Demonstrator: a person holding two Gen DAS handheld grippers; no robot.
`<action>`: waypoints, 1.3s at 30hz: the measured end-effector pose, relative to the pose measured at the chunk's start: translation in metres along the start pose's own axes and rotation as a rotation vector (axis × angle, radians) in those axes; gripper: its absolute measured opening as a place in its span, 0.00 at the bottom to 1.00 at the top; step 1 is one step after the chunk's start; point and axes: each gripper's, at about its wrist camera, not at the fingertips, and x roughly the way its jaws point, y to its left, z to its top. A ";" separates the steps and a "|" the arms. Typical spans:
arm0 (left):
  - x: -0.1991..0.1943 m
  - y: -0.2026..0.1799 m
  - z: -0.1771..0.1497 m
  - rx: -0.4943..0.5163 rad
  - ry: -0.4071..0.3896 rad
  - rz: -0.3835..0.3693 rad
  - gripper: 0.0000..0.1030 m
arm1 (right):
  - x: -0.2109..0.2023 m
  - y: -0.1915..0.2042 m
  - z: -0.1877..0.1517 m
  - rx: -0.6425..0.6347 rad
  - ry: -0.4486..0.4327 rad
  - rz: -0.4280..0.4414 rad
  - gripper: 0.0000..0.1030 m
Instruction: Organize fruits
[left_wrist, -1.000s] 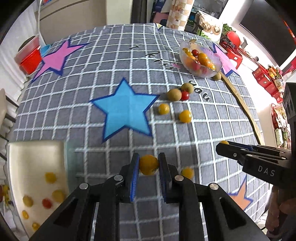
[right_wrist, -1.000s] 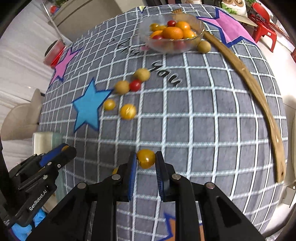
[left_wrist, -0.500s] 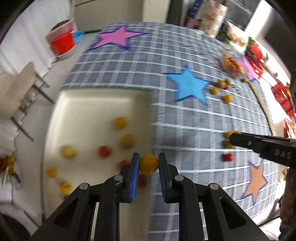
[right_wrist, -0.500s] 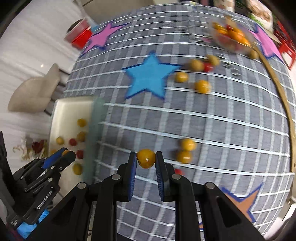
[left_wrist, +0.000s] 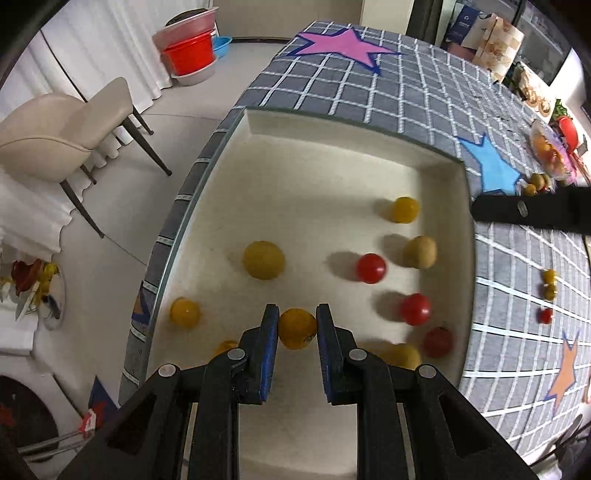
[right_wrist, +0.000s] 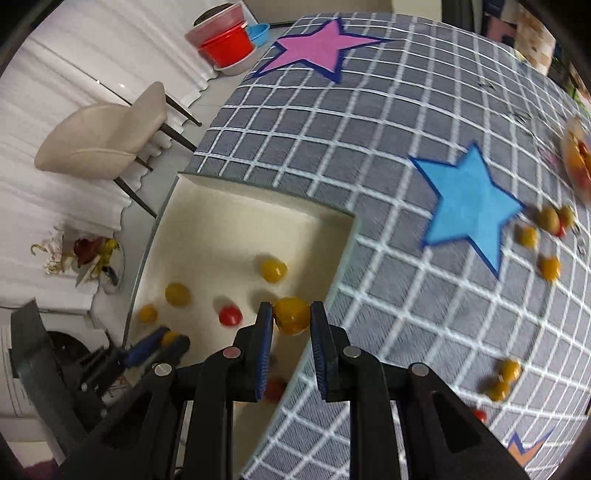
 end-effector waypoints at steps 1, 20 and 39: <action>0.003 0.003 -0.001 0.000 0.002 0.002 0.21 | 0.006 0.004 0.007 -0.011 0.000 -0.008 0.21; 0.019 0.000 -0.002 0.023 0.010 0.022 0.21 | 0.072 0.025 0.053 -0.048 0.046 -0.106 0.22; -0.023 -0.010 -0.012 0.060 -0.001 0.016 0.79 | 0.024 0.026 0.019 -0.046 0.055 -0.055 0.82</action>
